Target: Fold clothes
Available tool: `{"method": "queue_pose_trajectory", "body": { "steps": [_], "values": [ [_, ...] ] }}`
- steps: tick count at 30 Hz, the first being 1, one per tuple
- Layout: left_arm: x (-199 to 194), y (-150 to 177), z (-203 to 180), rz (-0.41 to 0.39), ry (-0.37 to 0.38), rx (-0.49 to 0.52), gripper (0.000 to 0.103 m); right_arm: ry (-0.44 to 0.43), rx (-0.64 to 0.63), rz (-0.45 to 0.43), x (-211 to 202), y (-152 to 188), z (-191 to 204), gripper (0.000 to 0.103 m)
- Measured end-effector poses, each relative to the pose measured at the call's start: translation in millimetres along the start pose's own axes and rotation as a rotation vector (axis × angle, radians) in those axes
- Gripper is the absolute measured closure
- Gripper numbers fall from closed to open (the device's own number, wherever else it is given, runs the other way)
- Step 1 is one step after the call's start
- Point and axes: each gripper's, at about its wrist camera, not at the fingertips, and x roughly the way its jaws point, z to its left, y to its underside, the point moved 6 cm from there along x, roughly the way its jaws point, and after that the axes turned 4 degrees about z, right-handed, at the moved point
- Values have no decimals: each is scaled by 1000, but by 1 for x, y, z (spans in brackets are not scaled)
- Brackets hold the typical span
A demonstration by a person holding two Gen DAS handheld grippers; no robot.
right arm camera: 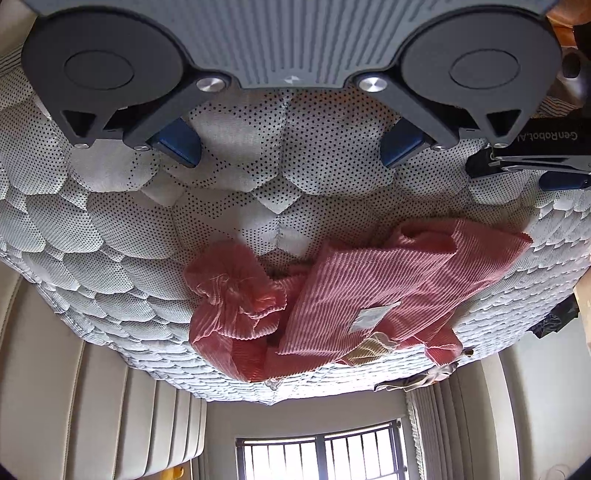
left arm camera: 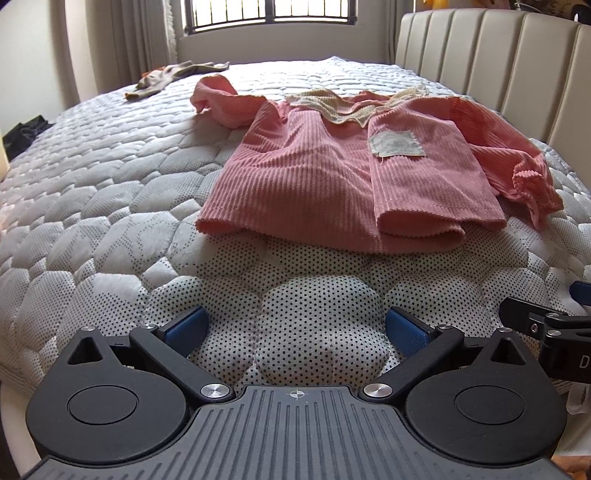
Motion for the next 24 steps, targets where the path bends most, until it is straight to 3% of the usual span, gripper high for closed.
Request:
{"method": "queue_pose_trajectory", "body": {
  "steps": [11, 24],
  "values": [
    [25, -9, -6, -3, -6, 1, 0, 2, -1, -2, -1, 0, 0, 0],
    [27, -10, -5, -16, -14, 0, 0, 13, -11, 2, 0, 2, 1, 0]
  ]
}}
